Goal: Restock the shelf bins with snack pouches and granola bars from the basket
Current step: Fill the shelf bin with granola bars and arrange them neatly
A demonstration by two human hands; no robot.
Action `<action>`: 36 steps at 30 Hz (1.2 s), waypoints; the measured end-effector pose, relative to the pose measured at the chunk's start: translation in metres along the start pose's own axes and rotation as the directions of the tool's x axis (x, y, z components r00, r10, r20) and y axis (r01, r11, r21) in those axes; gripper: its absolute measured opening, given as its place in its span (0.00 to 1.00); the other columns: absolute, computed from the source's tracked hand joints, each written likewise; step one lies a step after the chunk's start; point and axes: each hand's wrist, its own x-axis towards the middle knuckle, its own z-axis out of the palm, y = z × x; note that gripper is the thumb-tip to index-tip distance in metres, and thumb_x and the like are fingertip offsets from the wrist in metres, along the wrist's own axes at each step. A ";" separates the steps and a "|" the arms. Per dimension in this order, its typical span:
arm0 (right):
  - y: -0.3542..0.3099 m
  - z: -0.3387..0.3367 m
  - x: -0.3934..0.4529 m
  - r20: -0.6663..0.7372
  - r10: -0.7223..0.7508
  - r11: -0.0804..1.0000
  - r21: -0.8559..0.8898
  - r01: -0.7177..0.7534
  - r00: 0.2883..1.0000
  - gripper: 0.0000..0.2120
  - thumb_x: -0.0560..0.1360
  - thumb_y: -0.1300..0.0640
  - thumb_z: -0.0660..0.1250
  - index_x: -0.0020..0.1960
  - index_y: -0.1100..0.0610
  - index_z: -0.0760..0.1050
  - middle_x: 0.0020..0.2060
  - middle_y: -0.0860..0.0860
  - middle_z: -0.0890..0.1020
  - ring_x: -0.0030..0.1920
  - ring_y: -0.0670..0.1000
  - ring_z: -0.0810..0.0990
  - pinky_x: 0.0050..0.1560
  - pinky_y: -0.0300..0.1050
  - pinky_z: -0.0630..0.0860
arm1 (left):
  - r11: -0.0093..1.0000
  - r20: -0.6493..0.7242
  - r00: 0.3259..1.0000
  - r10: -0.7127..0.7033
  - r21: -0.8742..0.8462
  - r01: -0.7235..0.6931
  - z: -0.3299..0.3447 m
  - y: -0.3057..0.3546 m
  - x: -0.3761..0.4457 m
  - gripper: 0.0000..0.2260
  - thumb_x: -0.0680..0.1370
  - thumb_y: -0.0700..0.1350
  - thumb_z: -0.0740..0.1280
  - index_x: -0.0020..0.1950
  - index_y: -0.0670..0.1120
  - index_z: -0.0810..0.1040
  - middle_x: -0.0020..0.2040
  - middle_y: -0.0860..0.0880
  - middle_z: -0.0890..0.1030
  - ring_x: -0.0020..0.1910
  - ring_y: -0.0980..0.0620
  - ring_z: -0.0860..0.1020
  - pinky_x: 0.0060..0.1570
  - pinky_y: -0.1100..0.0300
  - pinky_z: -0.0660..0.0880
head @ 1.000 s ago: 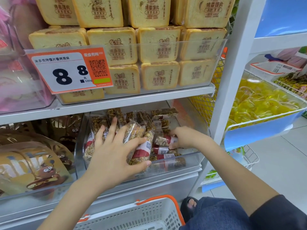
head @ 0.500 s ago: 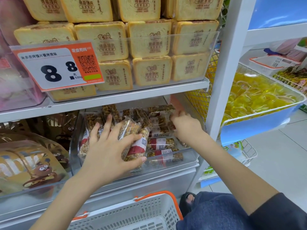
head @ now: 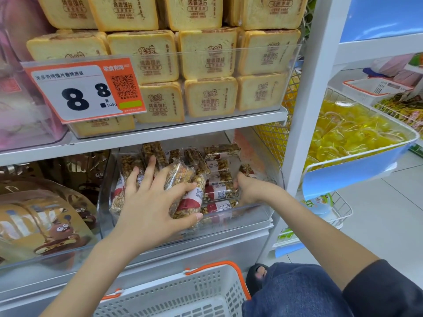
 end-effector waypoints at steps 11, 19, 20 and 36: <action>-0.014 -0.008 0.004 -0.272 -0.175 0.979 -0.149 0.138 0.946 0.27 0.73 0.53 0.72 0.68 0.56 0.68 0.62 0.56 0.76 0.59 0.57 0.77 0.54 0.49 0.75 | 1.000 0.022 1.000 -0.008 0.011 0.008 -0.001 -0.001 -0.001 0.27 0.68 0.75 0.51 0.62 0.66 0.72 0.68 0.42 0.73 0.73 0.38 0.59 0.69 0.43 0.49; -0.042 -0.040 0.080 -0.462 -0.339 0.941 -0.159 0.300 0.819 0.29 0.76 0.55 0.64 0.74 0.47 0.59 0.73 0.52 0.65 0.74 0.58 0.59 0.69 0.61 0.63 | 0.998 0.031 1.000 -0.007 0.055 0.005 -0.001 -0.002 -0.001 0.26 0.70 0.74 0.51 0.63 0.66 0.71 0.67 0.43 0.73 0.73 0.38 0.61 0.69 0.46 0.50; -0.040 -0.041 0.088 -0.466 -0.322 0.946 -0.178 0.269 0.824 0.27 0.76 0.56 0.63 0.74 0.49 0.60 0.71 0.53 0.68 0.72 0.58 0.62 0.68 0.60 0.64 | 0.998 0.033 0.999 -0.011 0.057 0.009 -0.001 -0.002 -0.001 0.26 0.70 0.74 0.51 0.63 0.66 0.71 0.67 0.43 0.74 0.73 0.38 0.61 0.69 0.46 0.50; -0.024 -0.075 0.035 0.199 -0.301 0.943 -0.081 0.322 0.933 0.32 0.76 0.56 0.68 0.75 0.48 0.59 0.71 0.48 0.68 0.70 0.54 0.68 0.69 0.51 0.66 | 0.997 0.043 0.998 -0.040 0.071 0.037 -0.001 0.001 -0.002 0.24 0.69 0.73 0.54 0.61 0.66 0.72 0.66 0.45 0.74 0.72 0.39 0.62 0.68 0.46 0.52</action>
